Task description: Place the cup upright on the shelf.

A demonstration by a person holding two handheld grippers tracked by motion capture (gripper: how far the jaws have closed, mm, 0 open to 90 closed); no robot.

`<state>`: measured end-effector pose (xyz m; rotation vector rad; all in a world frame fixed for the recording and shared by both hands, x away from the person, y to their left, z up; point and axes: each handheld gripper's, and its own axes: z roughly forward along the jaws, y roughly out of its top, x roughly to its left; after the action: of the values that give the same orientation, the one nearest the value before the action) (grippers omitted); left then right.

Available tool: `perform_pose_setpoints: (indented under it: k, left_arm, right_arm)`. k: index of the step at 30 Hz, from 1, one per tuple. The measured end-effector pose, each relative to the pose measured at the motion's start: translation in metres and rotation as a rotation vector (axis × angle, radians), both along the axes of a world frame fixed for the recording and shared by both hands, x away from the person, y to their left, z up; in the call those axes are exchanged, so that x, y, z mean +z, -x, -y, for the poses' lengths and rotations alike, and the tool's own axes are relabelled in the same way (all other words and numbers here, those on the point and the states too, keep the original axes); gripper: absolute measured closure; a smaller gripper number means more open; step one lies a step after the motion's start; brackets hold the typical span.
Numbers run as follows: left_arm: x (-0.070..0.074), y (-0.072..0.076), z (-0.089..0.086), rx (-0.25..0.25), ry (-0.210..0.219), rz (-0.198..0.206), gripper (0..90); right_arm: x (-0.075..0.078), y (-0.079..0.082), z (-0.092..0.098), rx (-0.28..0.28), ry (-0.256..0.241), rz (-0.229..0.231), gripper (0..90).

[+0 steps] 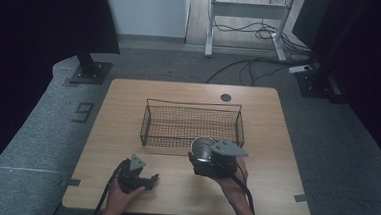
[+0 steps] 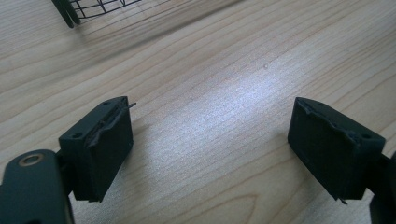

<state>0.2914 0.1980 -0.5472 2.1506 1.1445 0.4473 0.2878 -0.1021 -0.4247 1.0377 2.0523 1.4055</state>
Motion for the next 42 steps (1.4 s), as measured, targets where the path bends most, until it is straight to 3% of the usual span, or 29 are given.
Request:
perform_pose_setpoints:
  k: [22,42]
  left_arm:
    - [0.000,0.000,0.000,0.000,0.000,0.000,13.9]
    - [0.000,0.000,0.000,-0.001,-0.001,0.000,13.9]
  right_arm:
    - [0.022,-0.017,-0.012,0.028,-0.023,0.005,14.0]
    - [0.037,-0.041,-0.017,-0.011,-0.012,0.016,14.0]
